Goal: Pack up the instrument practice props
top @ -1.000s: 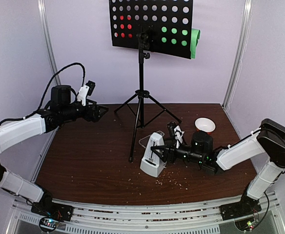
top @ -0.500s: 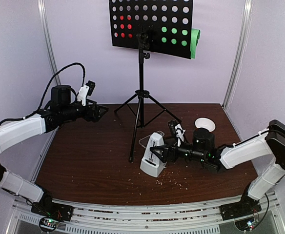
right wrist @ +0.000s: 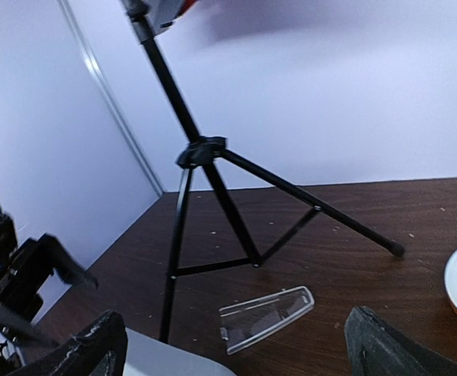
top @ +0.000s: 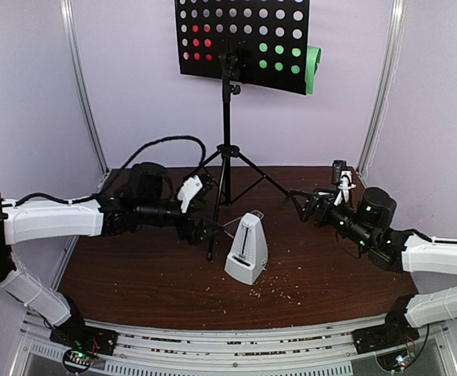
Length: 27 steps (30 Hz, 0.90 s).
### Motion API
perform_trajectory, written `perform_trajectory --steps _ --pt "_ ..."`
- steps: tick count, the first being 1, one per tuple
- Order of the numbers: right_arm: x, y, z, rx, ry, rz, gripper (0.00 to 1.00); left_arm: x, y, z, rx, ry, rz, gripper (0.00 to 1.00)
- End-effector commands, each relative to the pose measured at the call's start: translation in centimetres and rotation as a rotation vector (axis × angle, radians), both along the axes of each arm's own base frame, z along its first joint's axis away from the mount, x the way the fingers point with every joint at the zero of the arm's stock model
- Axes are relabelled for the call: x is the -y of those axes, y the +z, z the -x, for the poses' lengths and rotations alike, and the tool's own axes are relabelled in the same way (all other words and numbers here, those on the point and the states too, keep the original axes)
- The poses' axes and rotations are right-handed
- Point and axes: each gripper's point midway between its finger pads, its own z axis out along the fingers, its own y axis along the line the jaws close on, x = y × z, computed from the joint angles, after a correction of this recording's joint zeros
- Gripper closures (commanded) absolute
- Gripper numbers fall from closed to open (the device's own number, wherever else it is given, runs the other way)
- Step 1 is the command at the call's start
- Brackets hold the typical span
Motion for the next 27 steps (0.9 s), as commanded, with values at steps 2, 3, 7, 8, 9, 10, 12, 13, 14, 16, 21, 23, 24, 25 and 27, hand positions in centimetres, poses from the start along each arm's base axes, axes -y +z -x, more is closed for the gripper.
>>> perform_trajectory --steps 2,3,7,8,9,10,12,13,14,16,21,23,24,25,27 --pt "5.5 -1.6 -0.8 -0.085 -0.212 -0.069 0.0 2.7 -0.8 1.6 -0.016 -0.099 0.023 0.12" --pt "5.9 -1.4 -0.6 -0.073 -0.224 -0.079 0.0 2.9 -0.9 1.8 -0.023 -0.1 0.023 0.12" --pt "7.3 -0.4 0.0 -0.011 -0.262 -0.099 0.0 3.8 -1.5 2.0 -0.041 -0.079 0.017 0.11" --pt "7.5 -0.2 0.1 0.001 -0.269 -0.106 0.0 3.9 -1.8 1.7 -0.049 -0.063 0.011 0.11" --pt "7.8 0.0 0.1 0.011 -0.278 -0.114 0.0 4.0 -2.1 1.3 -0.059 -0.047 0.003 0.11" --pt "7.9 0.2 0.2 0.018 -0.283 -0.121 0.0 4.1 -2.4 1.1 -0.066 -0.039 -0.003 0.11" --pt "8.1 0.4 0.2 0.025 -0.291 -0.131 0.0 4.6 -2.5 0.8 -0.08 -0.034 -0.008 0.09" --pt "8.1 0.5 0.2 0.025 -0.294 -0.135 0.0 4.9 -2.3 0.7 -0.082 -0.036 -0.003 0.09" --pt "8.2 0.4 0.1 0.022 -0.3 -0.135 0.0 5.2 -2.1 0.7 -0.084 -0.041 0.0 0.09" --pt "8.3 0.2 0.1 0.016 -0.305 -0.135 0.0 5.7 -2.0 0.8 -0.086 -0.05 0.005 0.09" --pt "8.3 -0.5 0.0 -0.001 -0.31 -0.133 0.0 6.5 -2.6 0.8 -0.101 -0.059 0.006 0.08" --pt "8.3 -0.7 -0.1 -0.004 -0.311 -0.139 0.0 6.5 -2.8 0.7 -0.109 -0.049 -0.002 0.08" --pt "8.3 -0.8 -0.1 -0.004 -0.31 -0.143 0.0 6.6 -2.8 0.7 -0.11 -0.047 -0.003 0.08" --pt "8.2 -0.9 -0.1 -0.006 -0.31 -0.145 0.0 6.6 -2.9 0.7 -0.11 -0.047 -0.003 0.08" --pt "8.1 -1.0 -0.2 -0.01 -0.307 -0.151 0.0 6.7 -2.9 0.9 -0.115 -0.051 -0.001 0.07"
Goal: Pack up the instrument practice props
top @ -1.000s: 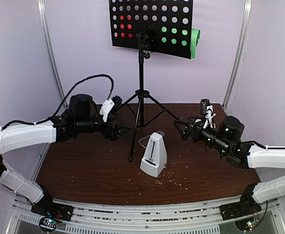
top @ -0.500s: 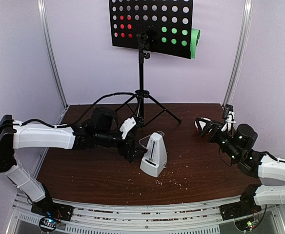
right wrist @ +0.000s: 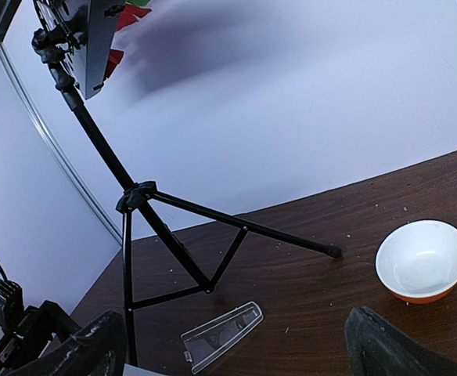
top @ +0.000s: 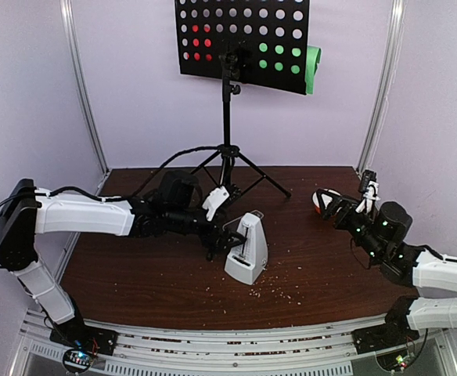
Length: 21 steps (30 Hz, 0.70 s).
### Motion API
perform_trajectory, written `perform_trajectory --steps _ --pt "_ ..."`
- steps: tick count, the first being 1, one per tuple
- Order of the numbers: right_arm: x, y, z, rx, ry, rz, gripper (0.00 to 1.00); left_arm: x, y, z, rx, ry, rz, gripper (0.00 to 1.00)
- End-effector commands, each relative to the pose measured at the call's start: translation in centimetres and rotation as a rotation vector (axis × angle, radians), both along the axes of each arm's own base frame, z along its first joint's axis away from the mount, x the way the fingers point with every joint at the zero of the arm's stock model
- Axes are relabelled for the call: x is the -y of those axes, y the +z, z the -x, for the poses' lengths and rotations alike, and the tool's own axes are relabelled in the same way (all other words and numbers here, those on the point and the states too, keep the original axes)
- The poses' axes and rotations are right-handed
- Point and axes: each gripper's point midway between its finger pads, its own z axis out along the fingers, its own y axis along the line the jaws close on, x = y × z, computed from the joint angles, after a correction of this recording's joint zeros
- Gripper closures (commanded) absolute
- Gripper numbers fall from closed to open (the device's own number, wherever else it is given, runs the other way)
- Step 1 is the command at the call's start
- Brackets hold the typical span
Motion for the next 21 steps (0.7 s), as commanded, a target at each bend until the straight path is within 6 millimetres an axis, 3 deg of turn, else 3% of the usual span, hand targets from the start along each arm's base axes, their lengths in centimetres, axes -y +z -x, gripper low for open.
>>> perform_trajectory --steps 1,21 --pt "0.3 -0.1 -0.3 0.007 -0.02 -0.031 0.0 1.0 1.4 -0.2 0.012 0.004 0.042 0.08" --pt "-0.1 -1.7 -0.9 -0.035 -0.023 -0.041 0.0 1.2 -0.1 -0.7 -0.038 0.064 0.01 0.14"
